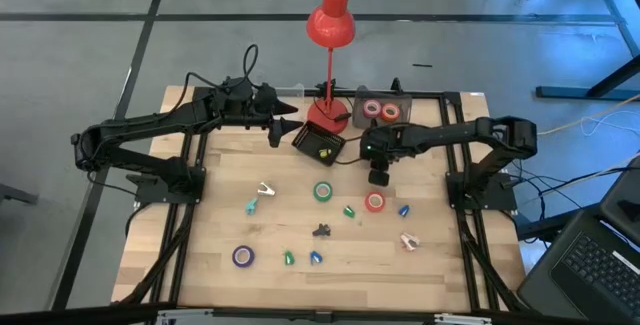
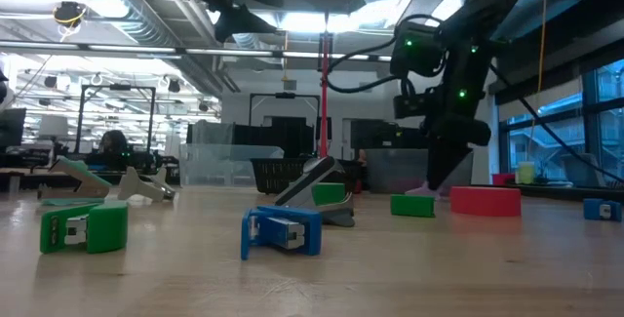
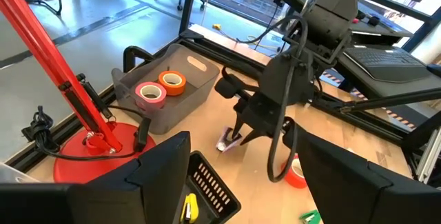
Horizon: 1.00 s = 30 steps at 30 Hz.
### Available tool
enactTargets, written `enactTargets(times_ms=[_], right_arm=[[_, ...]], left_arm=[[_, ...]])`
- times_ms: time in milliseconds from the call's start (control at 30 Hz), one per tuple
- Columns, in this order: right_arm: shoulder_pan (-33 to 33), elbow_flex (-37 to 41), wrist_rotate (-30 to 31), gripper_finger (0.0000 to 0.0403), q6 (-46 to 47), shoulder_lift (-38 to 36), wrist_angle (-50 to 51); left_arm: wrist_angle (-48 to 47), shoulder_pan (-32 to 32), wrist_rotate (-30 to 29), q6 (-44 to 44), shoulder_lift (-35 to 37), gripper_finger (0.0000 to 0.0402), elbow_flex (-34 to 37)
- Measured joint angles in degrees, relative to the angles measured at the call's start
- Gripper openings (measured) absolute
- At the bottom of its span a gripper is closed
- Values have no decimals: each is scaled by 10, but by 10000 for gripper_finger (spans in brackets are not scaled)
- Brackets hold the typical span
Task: Pick and place Stapler, Stapler remover, tape
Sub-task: Put the purple staple remover into the transparent bin
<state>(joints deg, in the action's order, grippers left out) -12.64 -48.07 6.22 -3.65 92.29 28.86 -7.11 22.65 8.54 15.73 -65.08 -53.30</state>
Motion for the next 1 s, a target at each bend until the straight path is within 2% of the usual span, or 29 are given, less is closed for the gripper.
enactTargets(times_ms=[133,367,533,700,867,1000], right_arm=[[0,0,4,12,4,-9,2],[2,-16,0,3,67,-83,80],[24,-61,21,2,131,-198,166],[50,-124,-3,1,204,-309,152],[66,-180,-53,1,240,-364,62],[78,-231,-68,0,243,-353,41]], left_arm=[[0,0,0,0,0,265,0],[0,0,0,-10,0,265,0],[-6,0,0,24,0,265,0],[4,-14,5,73,-9,265,0],[123,-48,37,77,-52,265,0],[209,-61,66,90,-104,265,0]])
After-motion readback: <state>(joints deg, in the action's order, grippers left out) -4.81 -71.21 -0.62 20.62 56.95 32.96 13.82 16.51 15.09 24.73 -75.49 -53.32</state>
